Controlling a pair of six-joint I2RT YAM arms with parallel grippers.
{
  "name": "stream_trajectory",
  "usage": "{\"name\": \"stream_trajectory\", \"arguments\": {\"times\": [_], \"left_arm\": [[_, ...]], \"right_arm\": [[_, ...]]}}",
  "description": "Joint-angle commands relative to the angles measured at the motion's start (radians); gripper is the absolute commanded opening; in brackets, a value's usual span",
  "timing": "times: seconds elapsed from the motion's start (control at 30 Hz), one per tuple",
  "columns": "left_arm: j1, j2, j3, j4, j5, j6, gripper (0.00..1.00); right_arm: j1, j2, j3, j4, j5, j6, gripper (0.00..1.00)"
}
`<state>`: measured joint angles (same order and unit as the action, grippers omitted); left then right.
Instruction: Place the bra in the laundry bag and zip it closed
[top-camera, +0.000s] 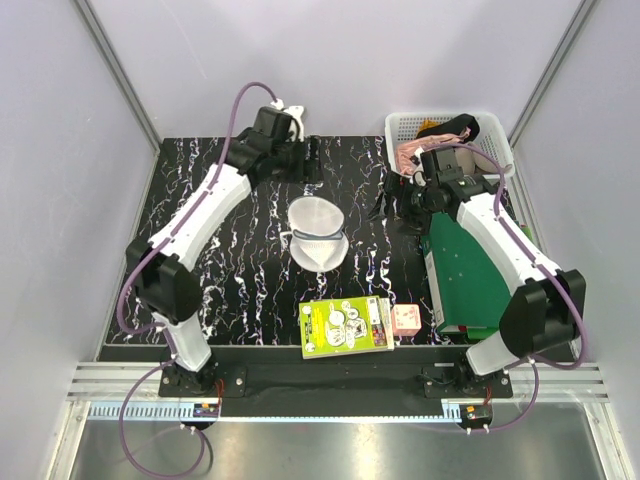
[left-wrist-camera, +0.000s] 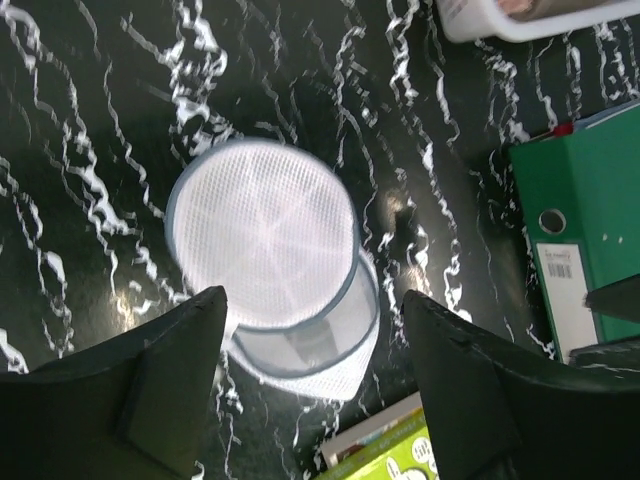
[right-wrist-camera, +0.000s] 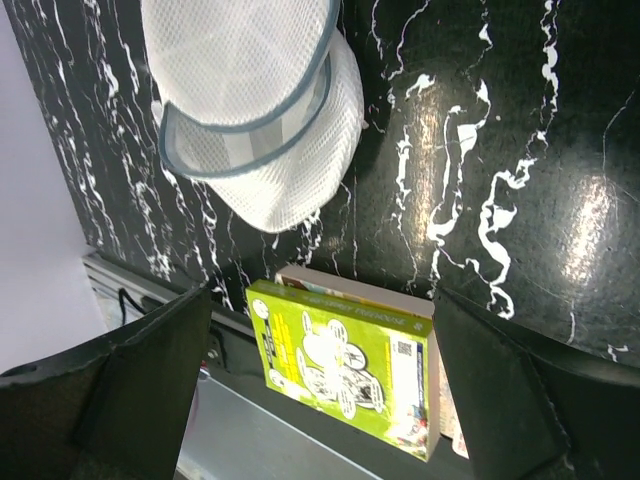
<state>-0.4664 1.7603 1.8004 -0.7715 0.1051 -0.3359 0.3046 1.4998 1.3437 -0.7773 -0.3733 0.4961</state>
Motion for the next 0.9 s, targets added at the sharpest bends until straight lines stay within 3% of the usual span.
{"name": "stream_trajectory", "arguments": {"times": [0.0,0.1,0.3,0.63,0.73,0.77,0.83,0.87], "left_arm": [[-0.075,0.143,0.089,-0.029,-0.102,0.057,0.77],[-0.118,0.249,0.175,-0.064,-0.200,0.084,0.83],[-0.205,0.398,0.274,-0.118,-0.404,0.072,0.83],[-0.261,0.530,0.283,-0.120,-0.447,0.074,0.82],[-0.259,0.557,0.310,-0.120,-0.455,0.087,0.73],[-0.258,0.564,0.318,-0.123,-0.459,0.096,0.61],[-0.255,0.568,0.335,-0.120,-0.462,0.104,0.48],[-0.244,0.568,0.339,-0.120,-0.449,0.103,0.37]], "right_arm": [[-0.019,0.074,0.060,0.026,-0.093,0.082,1.00],[-0.019,0.088,0.057,0.027,-0.130,0.113,1.00],[-0.019,-0.007,-0.021,0.027,-0.113,0.137,0.99],[-0.019,-0.095,-0.120,0.030,-0.102,0.157,0.99],[-0.019,-0.101,-0.133,0.033,-0.102,0.165,0.99],[-0.018,-0.101,-0.138,0.038,-0.104,0.168,0.99],[-0.019,-0.093,-0.150,0.044,-0.119,0.177,0.99],[-0.019,-0.092,-0.153,0.055,-0.124,0.180,0.99]]}}
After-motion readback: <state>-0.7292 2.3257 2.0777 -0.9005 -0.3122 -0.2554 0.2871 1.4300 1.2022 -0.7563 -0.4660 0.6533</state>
